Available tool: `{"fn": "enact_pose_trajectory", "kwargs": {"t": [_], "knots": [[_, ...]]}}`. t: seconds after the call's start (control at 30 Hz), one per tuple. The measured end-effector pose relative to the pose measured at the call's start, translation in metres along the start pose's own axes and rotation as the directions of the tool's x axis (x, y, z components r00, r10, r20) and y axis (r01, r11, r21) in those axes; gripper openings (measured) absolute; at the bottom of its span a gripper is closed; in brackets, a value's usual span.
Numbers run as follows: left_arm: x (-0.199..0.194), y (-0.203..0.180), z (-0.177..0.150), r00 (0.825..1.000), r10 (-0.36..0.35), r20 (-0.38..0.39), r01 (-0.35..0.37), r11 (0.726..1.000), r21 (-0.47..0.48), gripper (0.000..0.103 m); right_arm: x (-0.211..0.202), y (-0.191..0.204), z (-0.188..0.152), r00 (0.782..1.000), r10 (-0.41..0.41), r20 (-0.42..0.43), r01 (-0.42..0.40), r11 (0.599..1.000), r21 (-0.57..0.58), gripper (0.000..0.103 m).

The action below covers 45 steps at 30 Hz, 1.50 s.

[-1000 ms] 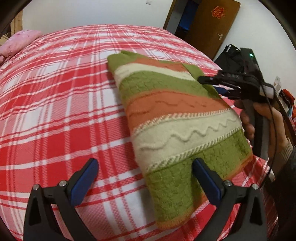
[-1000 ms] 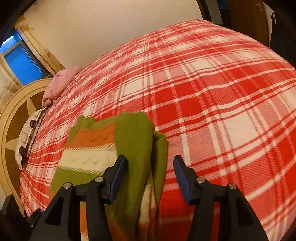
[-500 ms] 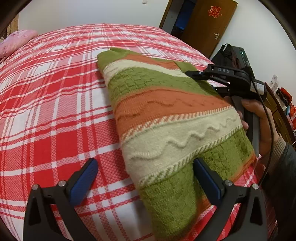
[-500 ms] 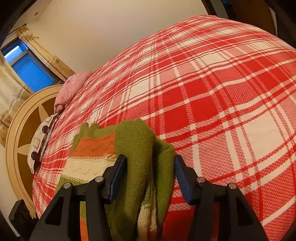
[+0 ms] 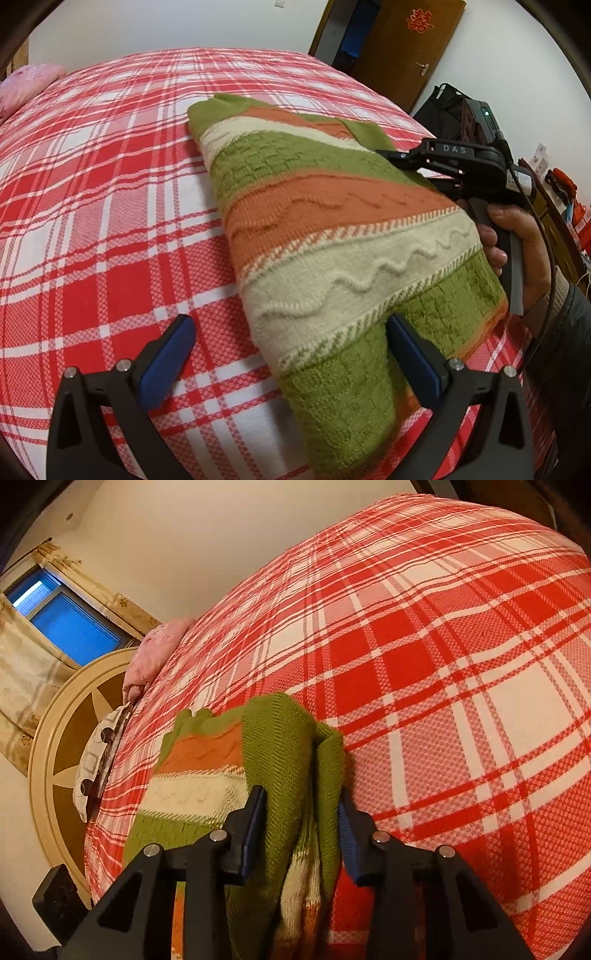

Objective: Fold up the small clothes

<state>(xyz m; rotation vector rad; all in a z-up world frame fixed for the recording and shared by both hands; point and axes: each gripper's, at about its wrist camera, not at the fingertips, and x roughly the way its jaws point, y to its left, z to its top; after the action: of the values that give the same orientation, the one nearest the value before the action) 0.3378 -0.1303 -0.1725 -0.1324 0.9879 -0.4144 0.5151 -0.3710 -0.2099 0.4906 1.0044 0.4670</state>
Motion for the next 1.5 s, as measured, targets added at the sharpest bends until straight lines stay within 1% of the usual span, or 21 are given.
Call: {"fn": "enact_pose_trajectory", "kwargs": {"t": [0.13,0.2,0.3,0.33,0.37,0.4,0.43,0.47,0.53,0.6,0.67,0.7,0.87,1.03,1.33,1.5], "knots": [[0.000,0.001,0.000,1.000,-0.001,-0.004,0.001,1.000,-0.001,0.103,0.002,0.002,-0.001,1.000,0.001,0.006,-0.001,1.000,-0.001,0.038],[-0.001,0.000,0.001,1.000,-0.007,-0.001,0.007,1.000,0.001,0.103,0.002,0.002,-0.001,1.000,0.014,0.000,-0.014,1.000,0.005,0.033],[-0.001,-0.002,0.002,1.000,-0.011,-0.004,0.011,1.000,0.009,0.103,0.001,0.009,-0.001,1.000,0.001,0.000,-0.001,1.000,-0.029,0.027],[-0.001,-0.002,0.003,1.000,-0.018,-0.003,0.018,1.000,0.009,0.101,0.001,0.011,0.000,1.000,-0.004,0.002,0.004,0.999,-0.036,0.026],[-0.003,-0.003,0.002,1.000,-0.027,-0.001,0.027,1.000,0.016,0.095,0.001,0.013,0.000,1.000,-0.010,0.003,0.010,0.999,-0.042,0.025],[-0.004,-0.005,0.003,0.999,-0.044,0.002,0.044,0.999,0.030,0.083,0.001,0.014,0.000,1.000,-0.012,0.005,0.012,0.999,-0.043,0.024],[-0.007,-0.008,0.003,0.997,-0.074,0.005,0.073,0.996,0.044,0.075,0.000,0.015,0.000,1.000,-0.014,0.009,0.014,0.999,-0.043,0.024],[-0.008,-0.010,0.004,0.995,-0.098,0.004,0.097,0.994,0.050,0.063,-0.001,0.016,0.000,1.000,-0.014,0.012,0.014,0.999,-0.039,0.023],[-0.010,-0.014,0.005,0.996,-0.086,0.008,0.085,0.994,0.064,0.055,-0.004,0.017,-0.001,1.000,-0.013,0.025,0.014,0.999,-0.034,0.022],[-0.015,-0.016,0.007,0.996,-0.084,0.022,0.082,0.994,0.071,0.040,-0.008,0.020,-0.002,0.999,-0.012,0.042,0.014,0.999,-0.034,0.022],[-0.022,-0.016,0.010,0.996,-0.077,0.036,0.074,0.994,0.079,0.032,-0.012,0.023,-0.004,0.998,-0.014,0.055,0.016,0.999,-0.032,0.022],[-0.027,-0.015,0.012,0.996,-0.077,0.043,0.074,0.994,0.078,0.030,-0.014,0.026,-0.004,0.998,-0.008,0.063,0.011,0.999,-0.032,0.022],[-0.040,-0.009,0.006,0.997,-0.066,0.051,0.061,0.995,0.080,0.027,-0.029,0.044,-0.006,0.995,0.018,0.097,-0.015,0.999,-0.034,0.021],[-0.058,-0.005,-0.004,0.998,-0.047,0.048,0.042,0.995,0.094,0.026,-0.033,0.072,-0.016,0.995,0.034,0.097,-0.028,0.998,-0.061,0.021],[-0.104,0.016,-0.025,0.996,-0.003,0.085,-0.004,0.996,0.087,0.026,-0.028,0.124,-0.045,0.997,0.047,0.067,-0.040,0.994,-0.101,0.021],[-0.127,0.031,-0.040,0.994,0.022,0.109,-0.030,0.997,0.070,0.026,-0.022,0.150,-0.059,0.995,0.086,0.052,-0.080,0.990,-0.117,0.021]]}}
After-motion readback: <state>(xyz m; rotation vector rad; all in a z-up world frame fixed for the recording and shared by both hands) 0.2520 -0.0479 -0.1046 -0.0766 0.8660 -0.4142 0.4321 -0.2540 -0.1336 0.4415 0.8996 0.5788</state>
